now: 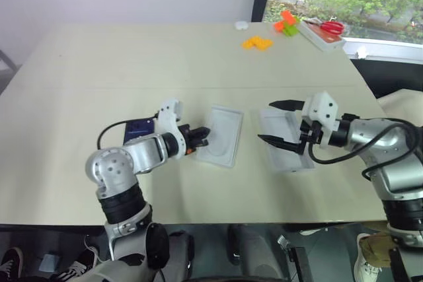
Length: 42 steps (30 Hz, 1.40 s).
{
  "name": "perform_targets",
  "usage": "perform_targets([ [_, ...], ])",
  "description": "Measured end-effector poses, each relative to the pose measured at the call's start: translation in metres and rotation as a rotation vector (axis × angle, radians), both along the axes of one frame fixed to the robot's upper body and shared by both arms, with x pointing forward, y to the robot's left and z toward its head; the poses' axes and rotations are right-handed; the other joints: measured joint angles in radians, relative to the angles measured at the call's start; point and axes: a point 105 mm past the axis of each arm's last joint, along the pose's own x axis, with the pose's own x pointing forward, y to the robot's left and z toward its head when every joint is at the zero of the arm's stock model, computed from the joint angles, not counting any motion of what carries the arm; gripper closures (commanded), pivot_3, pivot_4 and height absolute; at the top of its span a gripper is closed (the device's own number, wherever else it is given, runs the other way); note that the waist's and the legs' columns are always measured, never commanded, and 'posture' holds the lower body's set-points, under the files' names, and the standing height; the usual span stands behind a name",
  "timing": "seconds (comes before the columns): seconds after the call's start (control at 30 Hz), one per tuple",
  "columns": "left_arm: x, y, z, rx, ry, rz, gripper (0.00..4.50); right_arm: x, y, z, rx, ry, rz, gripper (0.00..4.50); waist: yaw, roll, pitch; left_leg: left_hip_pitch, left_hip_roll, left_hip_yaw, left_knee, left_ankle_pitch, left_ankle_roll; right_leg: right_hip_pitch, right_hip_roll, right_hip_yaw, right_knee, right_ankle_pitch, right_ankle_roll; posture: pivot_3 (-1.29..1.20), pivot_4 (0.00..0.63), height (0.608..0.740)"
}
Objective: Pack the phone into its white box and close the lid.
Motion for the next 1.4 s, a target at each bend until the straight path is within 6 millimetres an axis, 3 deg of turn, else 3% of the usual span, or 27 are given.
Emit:
perform_targets([
  [0.4,0.004,-0.010,-0.029,0.087,0.110,-0.014,4.47,0.002,0.000,-0.002,-0.002,-0.002,-0.015,0.00,-0.001,0.000,0.000,0.000,0.000,0.000,0.000,0.000,0.000,0.000,0.000,0.000,0.000,0.000,0.000,0.00,0.150,0.740],
  [0.9,0.032,-0.015,-0.029,0.087,0.097,0.026,4.47,0.004,-0.002,-0.001,-0.001,-0.012,-0.036,0.00,-0.001,0.000,0.000,0.001,0.000,0.000,0.000,0.000,0.000,0.000,0.000,0.000,0.000,0.000,0.000,0.00,0.150,0.740],
  [1.4,0.060,-0.033,-0.029,0.091,0.064,0.056,4.47,0.006,-0.003,0.000,0.003,-0.023,-0.056,0.00,0.001,0.000,0.000,0.001,0.000,0.000,0.000,0.000,0.000,0.000,0.000,0.000,0.000,0.000,0.000,0.00,0.150,0.740],
])
